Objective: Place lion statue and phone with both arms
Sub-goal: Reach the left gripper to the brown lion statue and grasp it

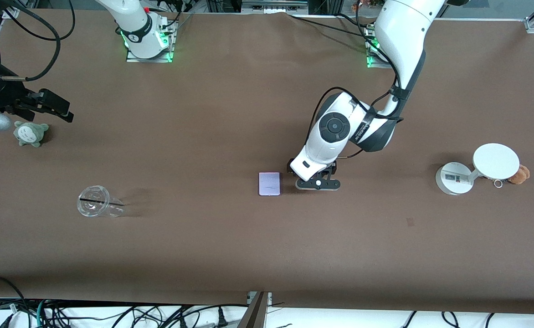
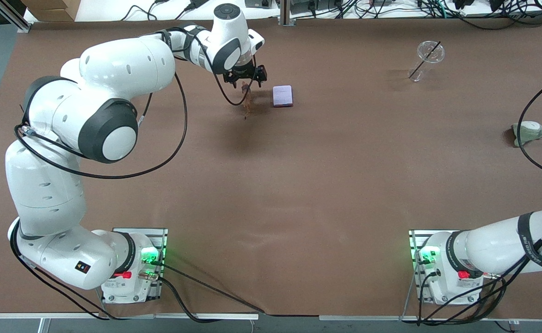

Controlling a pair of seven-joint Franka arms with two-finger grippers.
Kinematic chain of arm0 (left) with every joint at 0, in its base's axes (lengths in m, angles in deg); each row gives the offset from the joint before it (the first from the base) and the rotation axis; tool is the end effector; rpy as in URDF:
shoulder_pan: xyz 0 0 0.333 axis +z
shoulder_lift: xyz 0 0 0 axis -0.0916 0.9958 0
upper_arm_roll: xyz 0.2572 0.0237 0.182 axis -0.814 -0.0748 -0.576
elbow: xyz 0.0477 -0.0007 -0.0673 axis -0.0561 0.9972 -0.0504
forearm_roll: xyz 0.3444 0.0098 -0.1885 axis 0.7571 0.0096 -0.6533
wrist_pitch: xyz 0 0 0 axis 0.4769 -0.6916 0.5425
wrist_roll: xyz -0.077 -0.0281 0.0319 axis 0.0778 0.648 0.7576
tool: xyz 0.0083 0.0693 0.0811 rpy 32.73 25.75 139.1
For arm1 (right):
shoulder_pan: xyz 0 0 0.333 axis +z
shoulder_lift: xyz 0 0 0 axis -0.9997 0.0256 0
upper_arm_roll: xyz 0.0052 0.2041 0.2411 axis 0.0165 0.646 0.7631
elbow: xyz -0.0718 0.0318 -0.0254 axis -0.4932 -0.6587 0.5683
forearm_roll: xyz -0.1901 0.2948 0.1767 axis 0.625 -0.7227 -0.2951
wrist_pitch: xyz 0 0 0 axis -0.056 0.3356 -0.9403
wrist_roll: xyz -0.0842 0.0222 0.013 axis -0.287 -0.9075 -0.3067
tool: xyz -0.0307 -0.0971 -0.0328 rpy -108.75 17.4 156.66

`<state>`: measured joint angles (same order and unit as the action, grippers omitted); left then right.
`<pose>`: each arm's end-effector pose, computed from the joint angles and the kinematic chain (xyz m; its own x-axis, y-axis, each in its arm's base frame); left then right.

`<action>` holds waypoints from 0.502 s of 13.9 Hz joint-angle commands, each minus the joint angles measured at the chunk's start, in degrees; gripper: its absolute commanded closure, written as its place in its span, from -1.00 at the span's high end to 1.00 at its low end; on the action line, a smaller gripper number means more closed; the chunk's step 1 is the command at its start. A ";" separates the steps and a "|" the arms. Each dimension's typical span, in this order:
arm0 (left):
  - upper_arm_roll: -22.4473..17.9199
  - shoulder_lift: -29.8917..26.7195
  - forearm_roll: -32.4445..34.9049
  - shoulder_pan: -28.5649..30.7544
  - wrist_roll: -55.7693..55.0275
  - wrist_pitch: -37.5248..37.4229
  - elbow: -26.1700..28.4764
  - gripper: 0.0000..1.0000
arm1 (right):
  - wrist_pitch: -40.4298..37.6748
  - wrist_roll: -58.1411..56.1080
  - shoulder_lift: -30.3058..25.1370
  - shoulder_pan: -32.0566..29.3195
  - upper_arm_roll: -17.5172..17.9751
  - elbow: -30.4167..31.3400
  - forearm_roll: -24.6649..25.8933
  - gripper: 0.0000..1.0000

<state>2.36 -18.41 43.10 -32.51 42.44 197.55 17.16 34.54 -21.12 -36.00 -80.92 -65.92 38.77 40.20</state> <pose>0.5884 -0.3728 0.2570 0.9996 0.0083 0.0268 0.0063 -0.9974 0.0718 0.5763 0.0405 0.6172 0.9988 -0.0490 -0.0058 -0.0492 -0.9976 -0.0481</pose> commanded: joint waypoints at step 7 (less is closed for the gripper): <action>-0.44 2.77 6.33 -1.58 -5.34 8.14 2.92 1.00 | -0.18 -0.20 0.66 -0.15 0.23 -0.98 -0.85 0.99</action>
<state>2.43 -16.21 47.65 -33.46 38.61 203.81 19.90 34.60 -21.11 -35.61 -80.89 -65.85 38.78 40.20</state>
